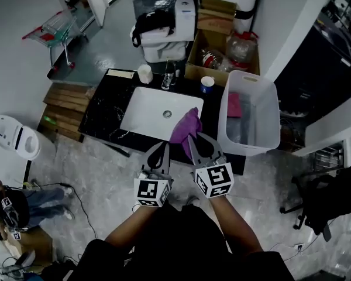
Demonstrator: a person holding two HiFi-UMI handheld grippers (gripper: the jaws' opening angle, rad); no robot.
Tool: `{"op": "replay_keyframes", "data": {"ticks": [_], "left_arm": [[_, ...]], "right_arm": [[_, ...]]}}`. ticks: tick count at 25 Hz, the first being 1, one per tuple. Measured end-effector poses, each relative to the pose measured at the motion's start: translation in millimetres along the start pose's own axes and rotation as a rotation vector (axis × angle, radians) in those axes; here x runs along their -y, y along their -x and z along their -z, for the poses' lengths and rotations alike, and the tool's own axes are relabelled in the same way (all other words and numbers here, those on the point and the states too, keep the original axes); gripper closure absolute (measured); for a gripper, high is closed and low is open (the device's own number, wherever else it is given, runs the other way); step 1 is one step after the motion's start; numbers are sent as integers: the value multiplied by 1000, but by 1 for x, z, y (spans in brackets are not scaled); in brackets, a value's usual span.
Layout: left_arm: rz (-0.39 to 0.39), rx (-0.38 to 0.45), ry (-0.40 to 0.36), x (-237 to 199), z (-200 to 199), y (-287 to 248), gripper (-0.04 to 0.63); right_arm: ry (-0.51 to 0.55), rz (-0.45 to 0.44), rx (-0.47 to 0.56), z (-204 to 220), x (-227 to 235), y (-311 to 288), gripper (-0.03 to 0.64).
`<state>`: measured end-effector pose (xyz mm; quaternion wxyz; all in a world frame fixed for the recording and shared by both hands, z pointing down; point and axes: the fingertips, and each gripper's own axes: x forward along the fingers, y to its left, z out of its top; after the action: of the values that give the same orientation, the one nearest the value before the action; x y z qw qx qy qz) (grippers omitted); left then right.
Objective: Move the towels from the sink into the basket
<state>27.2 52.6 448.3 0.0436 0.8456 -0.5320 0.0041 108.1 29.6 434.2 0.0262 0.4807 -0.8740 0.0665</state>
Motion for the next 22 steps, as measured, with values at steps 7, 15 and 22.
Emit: {"op": "replay_keyframes", "data": {"ticks": [7,15,22], "left_arm": [[88,-10,7,70,4,-27,583],[225,-7,9,122,0,-67,582],[299,-1,34,149,-3,-115,583]], "right_arm": [[4,70,41,-10,48,48,571],[6,194,61,-17,105,81,571],[12,269,37,-20,154,84,571]]}}
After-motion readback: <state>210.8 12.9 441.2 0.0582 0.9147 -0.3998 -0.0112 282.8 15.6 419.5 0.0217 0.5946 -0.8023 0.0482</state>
